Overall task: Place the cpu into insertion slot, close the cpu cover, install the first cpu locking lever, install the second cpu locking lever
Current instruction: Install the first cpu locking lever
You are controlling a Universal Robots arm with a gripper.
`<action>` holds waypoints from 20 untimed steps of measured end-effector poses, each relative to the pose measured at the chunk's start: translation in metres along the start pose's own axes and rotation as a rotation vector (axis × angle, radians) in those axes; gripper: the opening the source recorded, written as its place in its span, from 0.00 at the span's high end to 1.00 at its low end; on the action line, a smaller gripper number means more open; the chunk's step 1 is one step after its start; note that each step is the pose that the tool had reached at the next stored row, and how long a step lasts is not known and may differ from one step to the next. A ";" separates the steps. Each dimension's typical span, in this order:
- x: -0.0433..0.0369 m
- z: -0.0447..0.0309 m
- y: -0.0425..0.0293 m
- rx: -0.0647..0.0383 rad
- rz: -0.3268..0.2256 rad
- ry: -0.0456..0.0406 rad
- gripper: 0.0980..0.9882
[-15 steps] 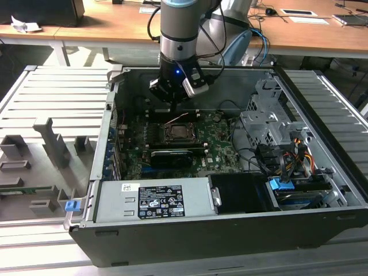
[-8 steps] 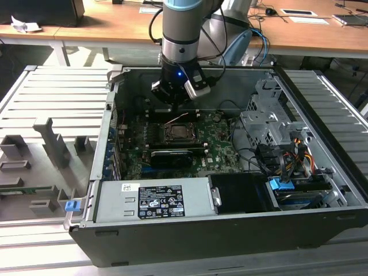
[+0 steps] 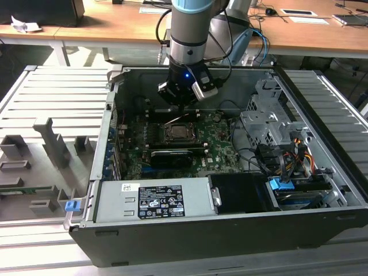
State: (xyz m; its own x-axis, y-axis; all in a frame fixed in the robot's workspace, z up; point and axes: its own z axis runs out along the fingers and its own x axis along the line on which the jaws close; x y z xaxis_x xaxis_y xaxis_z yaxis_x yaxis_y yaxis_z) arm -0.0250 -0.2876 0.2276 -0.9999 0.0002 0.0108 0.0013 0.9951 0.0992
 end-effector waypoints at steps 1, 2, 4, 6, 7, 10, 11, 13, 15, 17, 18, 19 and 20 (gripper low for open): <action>-0.0014 0.0003 0.0000 0.000 0.000 0.0000 0.99; -0.0028 0.0006 0.0000 0.000 0.000 0.0000 0.99; -0.0050 0.0019 -0.0002 0.002 0.000 -0.0001 0.99; -0.0063 0.0042 -0.0004 0.003 -0.005 0.0004 0.99; -0.0069 0.0060 -0.0006 0.005 -0.007 0.0006 0.99; -0.0077 0.0098 -0.0009 0.008 -0.009 0.0008 0.99; -0.0080 0.0111 -0.0011 0.009 -0.009 0.0009 0.99; -0.0088 0.0138 -0.0013 0.010 -0.009 0.0009 0.99; -0.0093 0.0160 -0.0016 0.012 -0.009 0.0008 0.99; -0.0097 0.0187 -0.0018 0.016 -0.009 0.0009 0.99; -0.0098 0.0198 -0.0019 0.017 -0.009 0.0009 0.99; -0.0101 0.0226 -0.0022 0.028 -0.009 0.0009 0.99; -0.0104 0.0244 -0.0024 0.045 -0.009 0.0011 0.99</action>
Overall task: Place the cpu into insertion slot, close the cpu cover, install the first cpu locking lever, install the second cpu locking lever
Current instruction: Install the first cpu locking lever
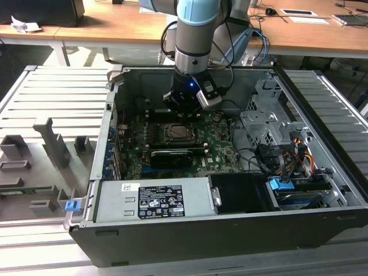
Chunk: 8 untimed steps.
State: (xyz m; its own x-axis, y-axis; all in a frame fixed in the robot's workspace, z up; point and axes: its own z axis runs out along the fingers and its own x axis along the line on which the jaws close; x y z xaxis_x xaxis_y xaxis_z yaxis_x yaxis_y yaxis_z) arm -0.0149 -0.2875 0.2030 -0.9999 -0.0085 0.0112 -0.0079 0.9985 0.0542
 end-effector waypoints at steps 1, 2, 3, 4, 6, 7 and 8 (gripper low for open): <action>-0.0001 0.0000 0.0000 0.000 0.000 -0.0002 0.99; -0.0001 -0.0064 0.0004 -0.004 0.000 -0.0003 0.99; 0.0000 -0.0115 0.0007 -0.005 0.000 -0.0004 0.99; 0.0002 -0.0146 0.0009 -0.005 0.000 -0.0003 0.99; 0.0020 -0.0194 0.0011 -0.006 0.000 -0.0002 0.99; 0.0038 -0.0203 0.0011 -0.006 0.000 -0.0003 0.99; 0.0069 -0.0215 0.0012 -0.007 0.000 -0.0008 0.99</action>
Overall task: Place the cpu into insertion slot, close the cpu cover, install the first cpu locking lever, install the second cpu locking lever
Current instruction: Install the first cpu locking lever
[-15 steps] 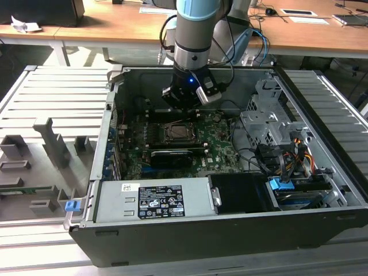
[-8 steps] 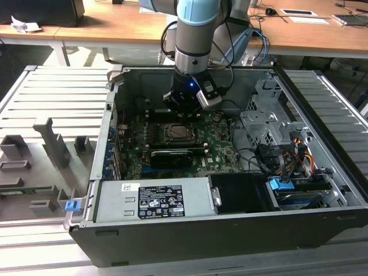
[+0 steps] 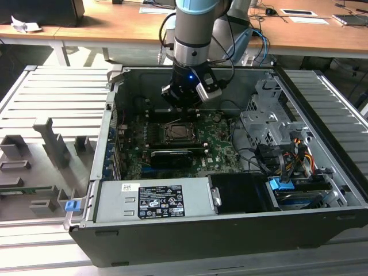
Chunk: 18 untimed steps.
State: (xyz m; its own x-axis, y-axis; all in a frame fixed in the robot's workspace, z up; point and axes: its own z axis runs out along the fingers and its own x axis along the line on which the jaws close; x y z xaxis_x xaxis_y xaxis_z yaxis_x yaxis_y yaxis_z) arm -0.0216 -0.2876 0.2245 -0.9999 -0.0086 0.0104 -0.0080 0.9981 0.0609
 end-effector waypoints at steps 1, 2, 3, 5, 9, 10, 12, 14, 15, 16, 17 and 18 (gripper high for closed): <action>0.0023 -0.0013 0.0001 -0.001 0.000 -0.0008 0.99; 0.0039 -0.0039 0.0003 -0.002 0.000 -0.0023 0.99; 0.0041 -0.0063 0.0005 -0.002 0.000 -0.0028 0.99; 0.0046 -0.0109 0.0009 -0.003 0.000 -0.0034 0.99; 0.0055 -0.0108 0.0011 -0.041 -0.001 -0.0047 0.99; 0.0056 -0.0099 0.0010 -0.041 -0.012 -0.0036 0.99; 0.0052 -0.0081 0.0008 -0.041 -0.021 -0.0029 0.99; 0.0048 -0.0067 0.0004 -0.043 -0.022 -0.0028 0.99; 0.0047 -0.0065 0.0002 -0.044 -0.022 -0.0029 0.99; 0.0047 -0.0063 0.0001 -0.044 -0.022 -0.0029 0.99; 0.0046 -0.0060 -0.0001 -0.044 -0.022 -0.0028 0.99; 0.0043 -0.0059 -0.0001 -0.043 -0.022 -0.0028 0.99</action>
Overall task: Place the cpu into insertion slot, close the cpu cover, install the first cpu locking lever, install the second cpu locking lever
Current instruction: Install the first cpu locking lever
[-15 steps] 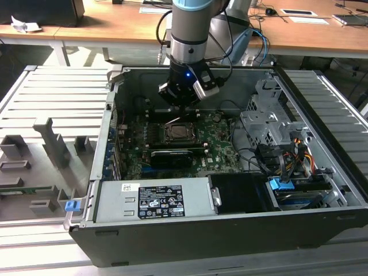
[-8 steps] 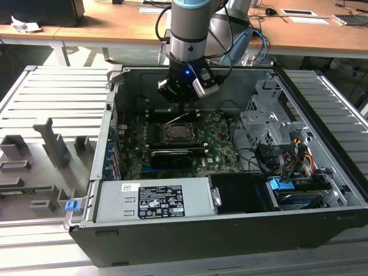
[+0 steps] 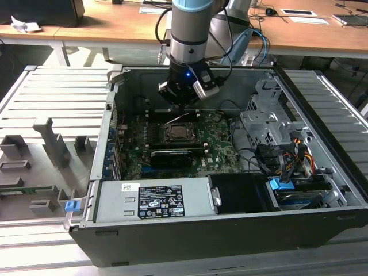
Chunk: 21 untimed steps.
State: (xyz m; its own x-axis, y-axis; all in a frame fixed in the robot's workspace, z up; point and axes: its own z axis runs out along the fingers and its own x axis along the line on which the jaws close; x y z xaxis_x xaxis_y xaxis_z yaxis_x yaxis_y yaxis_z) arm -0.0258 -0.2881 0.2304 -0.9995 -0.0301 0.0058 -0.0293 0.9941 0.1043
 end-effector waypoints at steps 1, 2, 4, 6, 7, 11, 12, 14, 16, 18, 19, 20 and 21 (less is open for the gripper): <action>-0.0004 0.0004 0.0000 0.000 0.000 0.0000 0.99; -0.0008 0.0008 -0.0001 0.000 0.000 -0.0002 0.99; -0.0017 0.0020 -0.0003 0.000 0.000 0.0000 0.99; -0.0031 0.0043 -0.0006 0.000 0.000 0.0000 0.99; -0.0037 0.0054 -0.0007 0.000 0.000 0.0000 0.99; -0.0075 0.0117 -0.0014 0.000 0.000 0.0000 0.99; -0.0083 0.0128 -0.0016 0.000 0.000 -0.0001 0.99; -0.0092 0.0153 -0.0019 0.000 0.000 -0.0001 0.99; -0.0093 0.0176 -0.0021 0.000 0.000 -0.0001 0.99; -0.0093 0.0197 -0.0024 0.000 0.000 0.0000 0.99; -0.0094 0.0218 -0.0026 0.000 0.000 0.0000 0.99; -0.0095 0.0247 -0.0029 0.001 0.000 0.0000 0.99; -0.0096 0.0253 -0.0029 0.003 0.000 0.0000 0.99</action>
State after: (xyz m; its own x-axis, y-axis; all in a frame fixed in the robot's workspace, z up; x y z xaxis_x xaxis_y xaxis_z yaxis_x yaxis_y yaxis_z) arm -0.0163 -0.2880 0.2049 -0.9995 -0.0299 0.0058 -0.0291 0.9944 0.1015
